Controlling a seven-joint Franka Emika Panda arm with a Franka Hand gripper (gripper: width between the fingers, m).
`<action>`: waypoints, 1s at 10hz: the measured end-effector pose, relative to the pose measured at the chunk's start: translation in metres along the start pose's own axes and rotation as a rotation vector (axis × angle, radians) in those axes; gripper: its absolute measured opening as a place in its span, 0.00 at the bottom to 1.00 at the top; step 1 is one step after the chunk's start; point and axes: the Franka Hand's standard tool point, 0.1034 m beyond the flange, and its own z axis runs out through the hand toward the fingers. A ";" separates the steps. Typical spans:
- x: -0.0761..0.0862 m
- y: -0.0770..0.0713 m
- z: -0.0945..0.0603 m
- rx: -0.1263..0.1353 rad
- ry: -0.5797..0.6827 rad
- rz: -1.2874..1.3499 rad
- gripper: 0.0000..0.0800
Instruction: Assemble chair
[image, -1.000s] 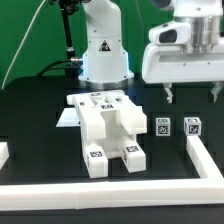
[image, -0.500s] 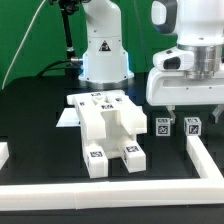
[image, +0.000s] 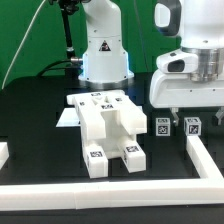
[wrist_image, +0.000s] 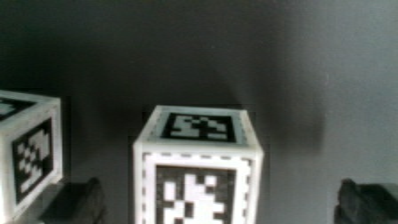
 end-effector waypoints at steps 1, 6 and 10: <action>0.000 0.000 0.000 0.000 0.000 0.000 0.81; 0.000 0.000 0.000 0.000 0.001 0.000 0.35; 0.000 0.000 0.000 0.000 0.001 -0.001 0.35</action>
Offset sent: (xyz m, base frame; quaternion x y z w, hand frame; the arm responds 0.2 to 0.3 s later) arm 0.0000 0.0000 0.0000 0.0000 0.0000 0.0000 1.0000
